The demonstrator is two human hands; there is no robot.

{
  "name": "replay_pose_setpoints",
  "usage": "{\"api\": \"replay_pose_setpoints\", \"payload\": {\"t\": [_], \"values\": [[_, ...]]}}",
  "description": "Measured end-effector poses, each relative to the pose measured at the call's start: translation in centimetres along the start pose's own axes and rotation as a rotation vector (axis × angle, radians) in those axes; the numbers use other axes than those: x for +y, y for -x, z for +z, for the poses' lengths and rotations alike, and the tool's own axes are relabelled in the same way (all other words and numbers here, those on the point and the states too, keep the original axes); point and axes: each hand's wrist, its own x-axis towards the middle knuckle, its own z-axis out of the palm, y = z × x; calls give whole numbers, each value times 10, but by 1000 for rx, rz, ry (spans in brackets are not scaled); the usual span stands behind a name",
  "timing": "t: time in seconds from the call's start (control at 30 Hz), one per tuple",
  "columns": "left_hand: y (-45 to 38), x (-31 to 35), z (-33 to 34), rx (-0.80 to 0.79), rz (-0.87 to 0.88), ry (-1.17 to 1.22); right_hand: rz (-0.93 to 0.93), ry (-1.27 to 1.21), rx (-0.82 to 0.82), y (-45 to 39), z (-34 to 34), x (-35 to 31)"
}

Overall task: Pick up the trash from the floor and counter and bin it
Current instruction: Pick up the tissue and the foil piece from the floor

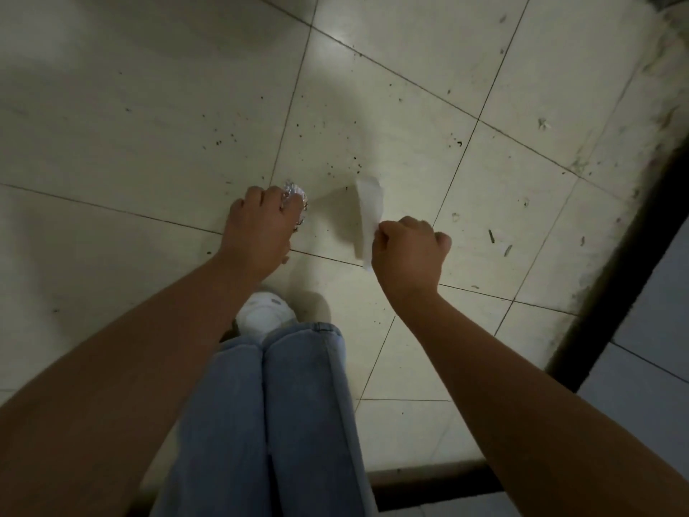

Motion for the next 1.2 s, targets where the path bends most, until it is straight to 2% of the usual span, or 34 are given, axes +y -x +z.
{"api": "replay_pose_setpoints", "payload": {"t": [0.2, 0.37, 0.47, 0.63, 0.77, 0.83, 0.93, 1.07, 1.2], "values": [[44, -14, -149, 113, -54, 44, -93, -59, 70, 27, -104, -61], [67, -5, -286, 280, -64, 73, -134, -195, 304, 39, -227, -101], [63, 0, -347, 388, -69, 115, -156, -391, 314, 27, -305, -116], [23, -3, -421, 424, -247, 218, -164, -455, 282, -37, -396, -136], [-33, -14, -437, 367, -537, 431, -218, -438, 146, -106, -399, -152], [-58, -22, -428, 331, -622, 539, -250, -391, 52, -131, -393, -156], [-78, -26, -411, 274, -609, 613, -254, -378, -97, -155, -386, -159], [-68, -27, -392, 143, -629, 531, -319, -217, -320, -163, -376, -161], [-17, -40, -380, 66, -683, 429, -451, -52, -354, -138, -371, -180]]}}
